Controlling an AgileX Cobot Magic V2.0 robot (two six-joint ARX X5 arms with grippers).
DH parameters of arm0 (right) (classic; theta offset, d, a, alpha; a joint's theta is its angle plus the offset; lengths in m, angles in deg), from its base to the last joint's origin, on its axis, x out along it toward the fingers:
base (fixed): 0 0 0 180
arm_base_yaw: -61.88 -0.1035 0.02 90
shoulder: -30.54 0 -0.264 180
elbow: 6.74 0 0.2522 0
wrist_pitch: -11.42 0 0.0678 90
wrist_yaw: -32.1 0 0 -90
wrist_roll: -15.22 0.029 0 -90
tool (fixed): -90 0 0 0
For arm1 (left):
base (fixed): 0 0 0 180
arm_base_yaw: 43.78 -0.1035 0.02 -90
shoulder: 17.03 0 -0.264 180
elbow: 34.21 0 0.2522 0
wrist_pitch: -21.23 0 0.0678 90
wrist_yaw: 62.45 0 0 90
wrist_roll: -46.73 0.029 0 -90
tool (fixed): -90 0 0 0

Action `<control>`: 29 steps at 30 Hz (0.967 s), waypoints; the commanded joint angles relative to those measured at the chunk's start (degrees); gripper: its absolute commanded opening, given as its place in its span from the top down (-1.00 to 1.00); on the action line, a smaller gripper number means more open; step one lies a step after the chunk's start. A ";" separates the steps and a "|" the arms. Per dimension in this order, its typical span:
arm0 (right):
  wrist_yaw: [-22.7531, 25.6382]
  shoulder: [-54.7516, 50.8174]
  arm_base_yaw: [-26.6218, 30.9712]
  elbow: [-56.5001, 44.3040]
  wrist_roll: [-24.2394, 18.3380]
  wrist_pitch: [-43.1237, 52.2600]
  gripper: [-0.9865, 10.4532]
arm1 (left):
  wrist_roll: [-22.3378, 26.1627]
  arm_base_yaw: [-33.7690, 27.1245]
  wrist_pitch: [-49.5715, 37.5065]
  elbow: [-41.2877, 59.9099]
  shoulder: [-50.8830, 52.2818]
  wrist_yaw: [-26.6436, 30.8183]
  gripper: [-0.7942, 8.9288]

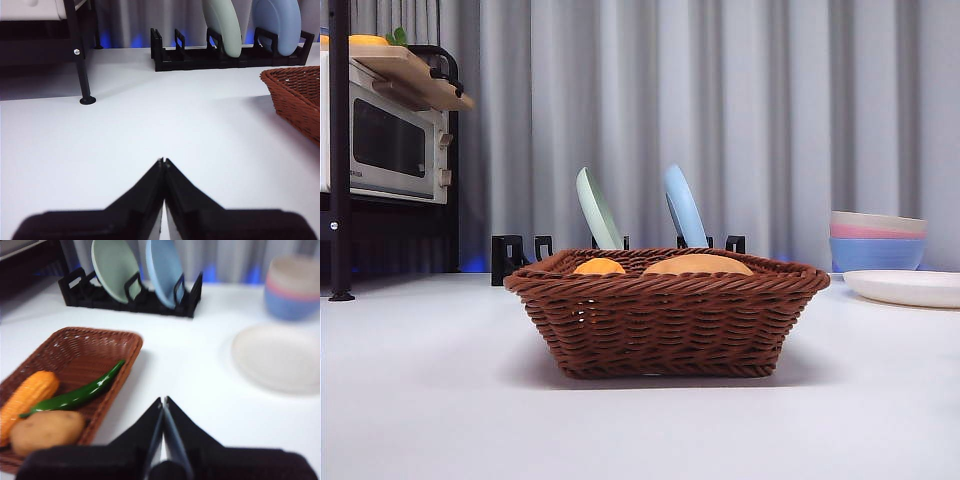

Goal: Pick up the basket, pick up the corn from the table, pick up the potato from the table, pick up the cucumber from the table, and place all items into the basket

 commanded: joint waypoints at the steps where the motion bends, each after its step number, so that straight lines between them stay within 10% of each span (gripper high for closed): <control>1: -8.96 -4.04 6.40 -2.84 -8.98 3.96 0.82 | -0.33 -0.20 -0.24 0.87 0.07 -0.28 0.84; 10: -11.54 -13.35 15.61 -20.96 -4.37 23.63 0.82 | -0.33 -0.20 -0.24 0.87 0.07 -0.31 0.84; 29: -8.26 -19.04 15.61 -32.33 3.43 18.86 0.82 | -0.33 -0.20 -0.26 0.87 0.07 -0.31 0.84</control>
